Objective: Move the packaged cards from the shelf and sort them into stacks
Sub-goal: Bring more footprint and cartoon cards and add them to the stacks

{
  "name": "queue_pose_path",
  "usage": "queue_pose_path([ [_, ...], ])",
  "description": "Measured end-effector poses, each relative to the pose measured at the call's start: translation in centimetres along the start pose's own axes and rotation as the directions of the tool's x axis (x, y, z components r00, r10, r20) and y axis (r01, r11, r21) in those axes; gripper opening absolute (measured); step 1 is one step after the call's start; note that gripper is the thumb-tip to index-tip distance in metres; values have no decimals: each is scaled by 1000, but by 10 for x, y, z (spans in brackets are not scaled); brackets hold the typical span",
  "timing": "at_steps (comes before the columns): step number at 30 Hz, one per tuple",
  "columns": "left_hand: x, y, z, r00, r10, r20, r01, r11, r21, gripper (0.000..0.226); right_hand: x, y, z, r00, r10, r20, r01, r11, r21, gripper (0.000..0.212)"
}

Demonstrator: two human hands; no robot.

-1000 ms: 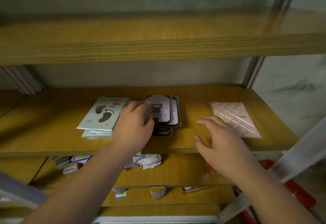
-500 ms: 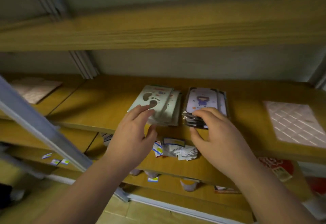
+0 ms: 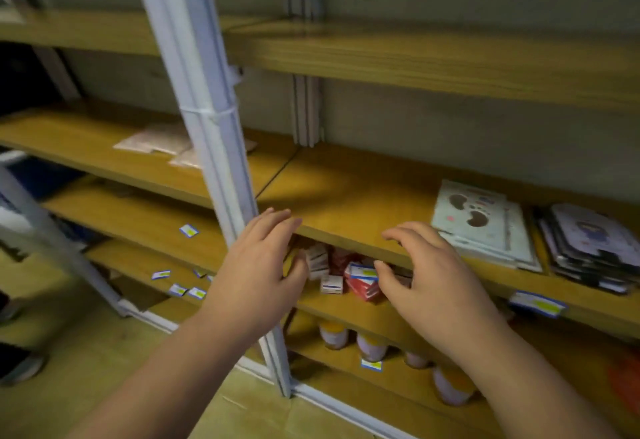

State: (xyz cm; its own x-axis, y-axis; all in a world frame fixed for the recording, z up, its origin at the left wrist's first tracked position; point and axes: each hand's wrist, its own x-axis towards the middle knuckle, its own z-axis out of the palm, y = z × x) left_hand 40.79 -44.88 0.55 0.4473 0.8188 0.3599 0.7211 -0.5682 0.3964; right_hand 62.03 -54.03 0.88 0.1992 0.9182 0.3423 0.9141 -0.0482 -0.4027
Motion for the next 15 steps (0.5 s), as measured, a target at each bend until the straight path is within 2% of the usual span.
queue_pose_path([
  [5, -14, -90, -52, 1000, 8, -28, -7, 1000, 29, 53, 33, -84, 52, 999, -38, 3, 38, 999, 15, 41],
  [11, -23, -173, -99, 993, -99, -61, 98, 995, -17, 59, 62, -172, 100, 991, -112, 73, 108, 992, 61, 42],
  [15, -21, -216, -112, 984, -144, -103, 143, 990, -16, 55, 89, -217, 128, 980, -169, 103, 163, 984, 69, 40],
])
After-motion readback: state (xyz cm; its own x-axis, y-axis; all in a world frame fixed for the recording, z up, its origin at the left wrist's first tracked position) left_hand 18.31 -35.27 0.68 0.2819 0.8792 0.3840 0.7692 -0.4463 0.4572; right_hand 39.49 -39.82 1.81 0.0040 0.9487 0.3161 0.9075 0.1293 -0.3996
